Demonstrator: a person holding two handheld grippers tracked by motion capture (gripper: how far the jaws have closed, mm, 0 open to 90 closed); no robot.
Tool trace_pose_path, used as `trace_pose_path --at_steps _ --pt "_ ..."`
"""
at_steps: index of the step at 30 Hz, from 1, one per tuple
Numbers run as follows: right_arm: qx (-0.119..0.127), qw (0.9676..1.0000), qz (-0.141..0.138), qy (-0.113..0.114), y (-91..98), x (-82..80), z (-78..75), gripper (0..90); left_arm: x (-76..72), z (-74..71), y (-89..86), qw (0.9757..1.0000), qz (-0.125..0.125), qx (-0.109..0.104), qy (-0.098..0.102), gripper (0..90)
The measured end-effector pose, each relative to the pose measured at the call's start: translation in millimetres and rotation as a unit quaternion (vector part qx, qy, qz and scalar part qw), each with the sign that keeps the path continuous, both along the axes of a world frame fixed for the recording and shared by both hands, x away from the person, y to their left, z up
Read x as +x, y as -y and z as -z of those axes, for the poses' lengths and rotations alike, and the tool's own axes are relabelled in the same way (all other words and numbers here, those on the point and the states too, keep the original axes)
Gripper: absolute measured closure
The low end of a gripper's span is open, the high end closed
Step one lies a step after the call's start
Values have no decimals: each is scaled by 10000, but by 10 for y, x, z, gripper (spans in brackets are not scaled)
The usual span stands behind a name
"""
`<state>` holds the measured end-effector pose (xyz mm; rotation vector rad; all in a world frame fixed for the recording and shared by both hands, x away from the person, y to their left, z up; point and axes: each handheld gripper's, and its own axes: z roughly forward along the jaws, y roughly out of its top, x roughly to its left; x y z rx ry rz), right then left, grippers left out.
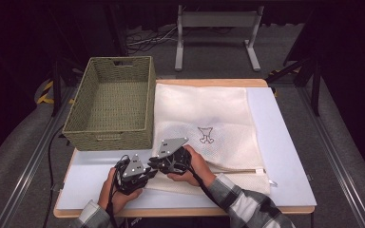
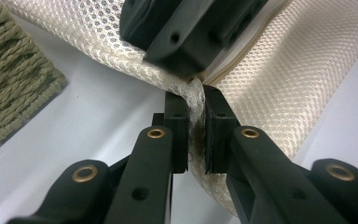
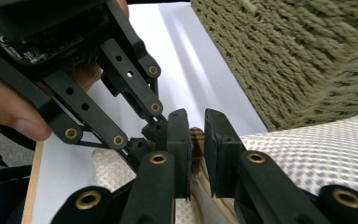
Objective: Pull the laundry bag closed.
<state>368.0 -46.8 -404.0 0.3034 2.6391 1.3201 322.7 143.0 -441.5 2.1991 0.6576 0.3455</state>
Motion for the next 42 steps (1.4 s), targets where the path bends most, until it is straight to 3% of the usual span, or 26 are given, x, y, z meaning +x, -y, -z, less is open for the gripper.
trace_pose_path --at_steps 11,15,21,33,42 --pt "-27 10000 32 -41 184 -18 -2 810 5 -10 -12 10000 -53 -31 1 824" --pt "-219 9997 33 -71 237 -22 47 809 6 -25 -25 9999 -47 -120 35 821" --pt "-464 9989 -26 -50 212 -35 141 811 6 -22 -27 9999 -50 -149 24 813" --pt "-698 9974 -167 30 144 -11 158 771 6 -16 -18 9999 -36 -128 -12 819" --pt "-603 9981 -121 35 158 -15 173 823 18 -29 -42 9999 -12 -130 -46 798"
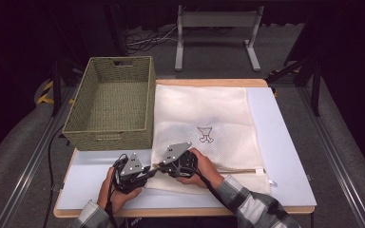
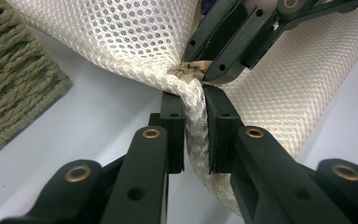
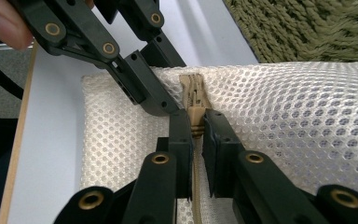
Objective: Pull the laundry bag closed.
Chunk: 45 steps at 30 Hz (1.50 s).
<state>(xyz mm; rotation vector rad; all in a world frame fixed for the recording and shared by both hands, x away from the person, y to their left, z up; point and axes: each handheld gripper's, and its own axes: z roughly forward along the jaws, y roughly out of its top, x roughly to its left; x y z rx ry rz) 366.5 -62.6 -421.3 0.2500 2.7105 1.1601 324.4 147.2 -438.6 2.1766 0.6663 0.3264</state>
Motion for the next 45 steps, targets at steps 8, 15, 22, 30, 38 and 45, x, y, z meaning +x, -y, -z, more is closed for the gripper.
trace_pose_path --at_steps 8,15,22,30,38,45 --pt "61 10000 -33 27 8 -10 -1 764 -7 -27 -44 10000 25 -23 -12 822" --pt "225 9997 -64 -47 36 11 -9 725 -13 -15 -38 9999 92 78 -35 826" --pt "207 9997 -144 -35 5 0 59 812 -17 -6 -42 9999 98 116 -52 823" --pt "394 9988 -197 -226 51 32 35 811 -17 -14 -51 9999 85 145 -29 818" --pt "269 9995 -140 -28 32 7 34 817 -5 -35 -81 9999 14 -47 -112 733" --pt "179 9995 -73 264 15 -40 13 818 8 -62 -136 9994 -46 -290 -155 779"
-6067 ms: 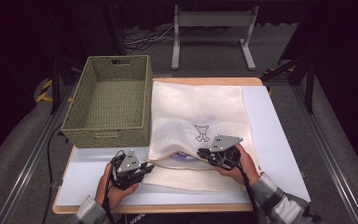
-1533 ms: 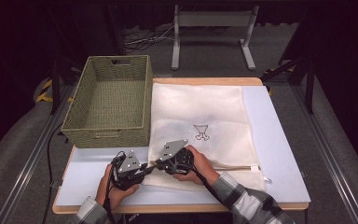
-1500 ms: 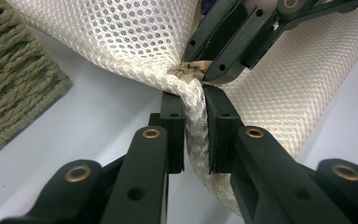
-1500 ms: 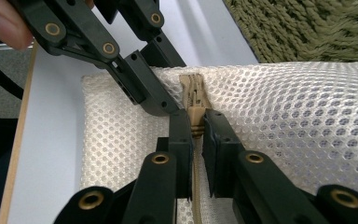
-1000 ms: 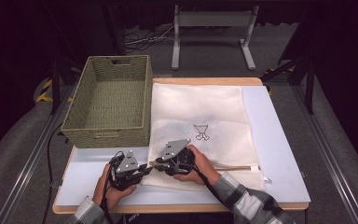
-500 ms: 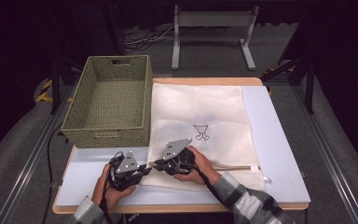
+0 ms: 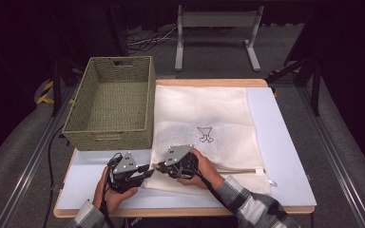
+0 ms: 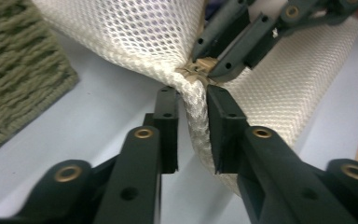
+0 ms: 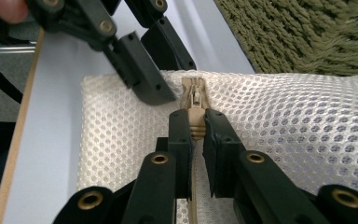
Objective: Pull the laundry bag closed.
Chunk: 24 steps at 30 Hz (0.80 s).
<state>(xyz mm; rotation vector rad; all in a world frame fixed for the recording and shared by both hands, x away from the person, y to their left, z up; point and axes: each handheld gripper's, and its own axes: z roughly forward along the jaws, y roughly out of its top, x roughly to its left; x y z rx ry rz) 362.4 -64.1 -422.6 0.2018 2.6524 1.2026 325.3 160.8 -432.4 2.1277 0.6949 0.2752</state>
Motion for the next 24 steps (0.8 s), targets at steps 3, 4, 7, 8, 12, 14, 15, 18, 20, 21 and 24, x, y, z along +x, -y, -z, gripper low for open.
trace_pose_path --at_steps 3,4,7,8,12,14,15,18,20,21,24 --pt "-14 10000 15 93 -3 -12 -7 819 4 -10 -15 9999 -76 -140 -33 828" --pt "-24 9999 27 117 -5 -15 -7 819 -2 -14 -6 9999 -89 -98 -14 831" --pt "-56 9999 50 146 -11 -19 -2 819 -11 -19 -3 9999 -134 -96 20 840" --pt "-62 9999 47 145 -11 -17 -1 819 -20 -19 -4 9998 -171 -132 11 842" --pt "-135 9997 47 175 -14 -19 4 820 -39 -22 -4 9995 -259 -188 24 845" --pt "-177 9997 37 164 -12 -16 10 821 -44 -17 7 9996 -237 -115 57 845" --pt "-201 9997 30 163 -11 -18 11 820 -51 -14 14 9996 -258 -141 23 845" --pt "-315 9993 40 172 2 -10 14 820 -45 -20 -7 9993 -286 -248 6 846" --pt "-305 9995 49 102 17 2 16 821 -47 -21 -9 9993 -294 -244 33 846" --pt "-327 9994 51 108 18 2 17 821 -53 -21 -2 9993 -295 -242 29 846" --pt "-351 9993 58 119 21 -6 16 821 -51 -23 -6 9993 -283 -241 60 847"
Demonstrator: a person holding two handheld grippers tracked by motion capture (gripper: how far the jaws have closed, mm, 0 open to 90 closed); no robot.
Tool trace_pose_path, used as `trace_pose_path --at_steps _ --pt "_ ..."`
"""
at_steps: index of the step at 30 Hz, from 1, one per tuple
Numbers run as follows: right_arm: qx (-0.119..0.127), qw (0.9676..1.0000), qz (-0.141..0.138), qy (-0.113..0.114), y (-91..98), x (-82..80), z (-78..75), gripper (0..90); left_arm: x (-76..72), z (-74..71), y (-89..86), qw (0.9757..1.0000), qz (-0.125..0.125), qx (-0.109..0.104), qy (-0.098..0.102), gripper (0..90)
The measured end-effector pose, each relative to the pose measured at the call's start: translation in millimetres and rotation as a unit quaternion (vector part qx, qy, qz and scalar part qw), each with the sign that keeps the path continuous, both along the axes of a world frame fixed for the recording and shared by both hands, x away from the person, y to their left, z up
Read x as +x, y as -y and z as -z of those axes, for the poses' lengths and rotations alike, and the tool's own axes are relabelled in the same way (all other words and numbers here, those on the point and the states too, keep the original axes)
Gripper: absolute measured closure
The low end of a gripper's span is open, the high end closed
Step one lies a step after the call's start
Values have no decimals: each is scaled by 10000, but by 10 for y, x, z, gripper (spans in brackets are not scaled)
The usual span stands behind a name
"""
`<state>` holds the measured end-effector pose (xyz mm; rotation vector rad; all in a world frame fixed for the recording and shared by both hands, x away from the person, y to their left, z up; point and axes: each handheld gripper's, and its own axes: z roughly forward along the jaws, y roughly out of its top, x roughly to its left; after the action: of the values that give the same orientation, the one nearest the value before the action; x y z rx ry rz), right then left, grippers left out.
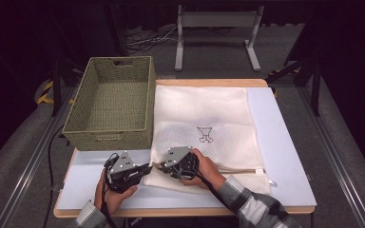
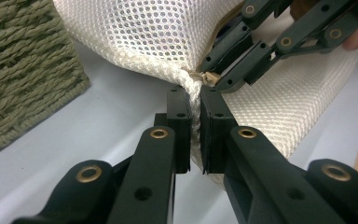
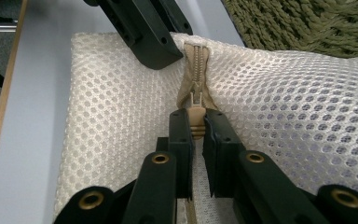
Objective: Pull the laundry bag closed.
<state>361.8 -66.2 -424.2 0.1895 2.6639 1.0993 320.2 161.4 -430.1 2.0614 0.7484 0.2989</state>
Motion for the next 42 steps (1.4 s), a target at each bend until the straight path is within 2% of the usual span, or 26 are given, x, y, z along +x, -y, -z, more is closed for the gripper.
trace_pose_path --at_steps 2,5,9,12,16,19,22,26,29,37,38,40,41,42 --pt "-139 9999 10 39 13 -9 1 821 4 4 -11 9999 -19 -140 -76 847" --pt "-159 9999 4 -14 40 -11 5 821 -3 16 15 10000 7 -40 -40 846" --pt "-293 9996 14 34 67 -25 20 821 -9 7 22 9999 18 -91 -49 846" --pt "-244 9997 -12 2 90 -21 20 821 -13 2 31 10000 33 -47 1 846" --pt "-344 9994 8 58 103 -27 28 821 -19 -8 2 9999 -18 -143 -18 850" --pt "-366 9993 64 -66 145 -6 62 821 -28 -5 -18 9998 -74 -151 -52 851" --pt "-392 9992 66 -79 199 -4 57 821 -29 -16 -23 9998 -78 -196 -27 851" --pt "-442 9989 102 -94 270 -10 53 821 -27 -15 -31 9999 -61 -147 -22 851" --pt "-466 9987 137 -166 359 1 66 821 -36 -23 -12 10000 -4 -38 70 850" --pt "-584 9981 133 -132 470 -31 58 821 -46 -19 -3 9998 79 88 144 849" --pt "-612 9979 145 -136 481 -33 57 821 -51 -23 3 9996 99 184 201 849" --pt "-626 9978 136 -166 508 -28 59 821 -53 -22 6 9995 106 200 200 849" --pt "-625 9978 150 -175 524 -30 58 821 -55 -25 11 9991 150 314 262 849" --pt "-665 9975 138 -173 539 -31 54 821 -55 -25 11 9991 150 314 262 849"
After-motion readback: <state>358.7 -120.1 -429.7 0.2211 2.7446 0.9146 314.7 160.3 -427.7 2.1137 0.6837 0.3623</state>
